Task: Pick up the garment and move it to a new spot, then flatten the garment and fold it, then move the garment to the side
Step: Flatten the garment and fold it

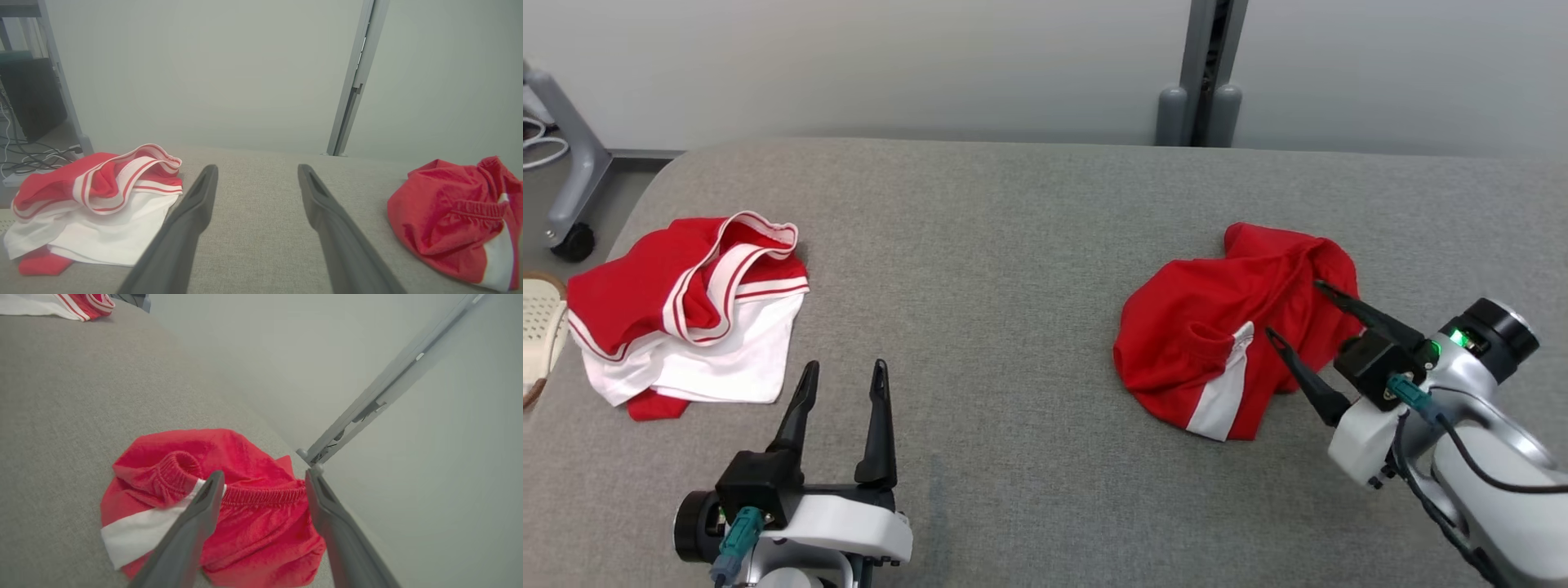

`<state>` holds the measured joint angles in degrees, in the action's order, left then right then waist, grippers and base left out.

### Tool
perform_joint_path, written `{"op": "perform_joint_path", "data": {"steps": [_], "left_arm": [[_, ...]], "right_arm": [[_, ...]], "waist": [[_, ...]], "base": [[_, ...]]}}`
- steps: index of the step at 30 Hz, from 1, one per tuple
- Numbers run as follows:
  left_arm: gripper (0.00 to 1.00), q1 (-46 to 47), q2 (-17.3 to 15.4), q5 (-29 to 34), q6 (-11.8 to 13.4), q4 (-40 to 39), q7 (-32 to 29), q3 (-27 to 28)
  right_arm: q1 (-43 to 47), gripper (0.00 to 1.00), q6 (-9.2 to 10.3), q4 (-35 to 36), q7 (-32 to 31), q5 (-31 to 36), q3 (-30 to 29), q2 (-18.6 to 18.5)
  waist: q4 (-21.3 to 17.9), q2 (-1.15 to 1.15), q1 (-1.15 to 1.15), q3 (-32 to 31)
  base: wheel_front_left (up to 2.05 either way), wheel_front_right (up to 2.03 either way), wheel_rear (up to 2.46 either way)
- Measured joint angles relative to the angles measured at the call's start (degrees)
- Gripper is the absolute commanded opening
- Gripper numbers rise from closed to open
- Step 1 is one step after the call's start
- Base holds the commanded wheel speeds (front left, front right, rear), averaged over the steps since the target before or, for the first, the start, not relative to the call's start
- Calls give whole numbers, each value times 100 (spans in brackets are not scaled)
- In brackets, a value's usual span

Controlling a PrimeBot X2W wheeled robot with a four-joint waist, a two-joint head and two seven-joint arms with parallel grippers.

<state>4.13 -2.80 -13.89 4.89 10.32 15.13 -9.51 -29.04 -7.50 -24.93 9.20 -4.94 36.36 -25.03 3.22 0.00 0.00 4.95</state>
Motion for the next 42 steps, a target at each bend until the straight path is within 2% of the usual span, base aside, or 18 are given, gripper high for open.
{"op": "perform_joint_path", "data": {"steps": [5,11,16,22,23,24,25,31,35,42], "left_arm": [[100,132,1,-123,5,20,0,-113],[100,219,1,-197,30,75,0,-162],[100,232,1,-244,48,83,0,-194],[100,257,1,-278,66,83,0,-197],[100,257,1,-278,66,83,0,-197],[100,257,1,-286,68,82,0,-190],[100,257,1,-286,70,79,0,-181],[100,258,2,-291,70,77,0,-164],[100,258,1,-290,70,92,0,-136],[100,194,2,-237,71,120,0,-58]], "right_arm": [[-665,100,0,-65,-341,-609,1192,-680],[-1316,100,0,15,-550,-1182,2452,-1155],[-1784,100,0,55,-600,-1406,3300,-1367],[-2010,100,0,62,-719,-1681,3634,-1432],[-2010,41,0,62,-719,-1681,3634,-1432],[-2012,4,0,67,-799,-1778,3667,-1440],[-2012,0,0,86,-828,-1816,3679,-1451],[-2011,0,0,190,-910,-1992,3697,-1516],[-1992,0,0,166,-745,-2238,3673,-1514],[-1694,0,0,64,-333,-2804,3089,-1317]], "waist": [[244,0,0,172],[478,0,0,348],[574,0,0,401],[575,0,0,401],[575,0,0,401],[563,0,0,401],[553,0,0,401],[497,0,0,408],[441,0,0,365],[271,0,0,235]], "base": [[0,0,0],[0,0,0],[0,0,0],[0,0,0],[0,0,0],[0,0,0],[0,0,0],[0,0,0],[0,0,0],[0,0,0]]}}
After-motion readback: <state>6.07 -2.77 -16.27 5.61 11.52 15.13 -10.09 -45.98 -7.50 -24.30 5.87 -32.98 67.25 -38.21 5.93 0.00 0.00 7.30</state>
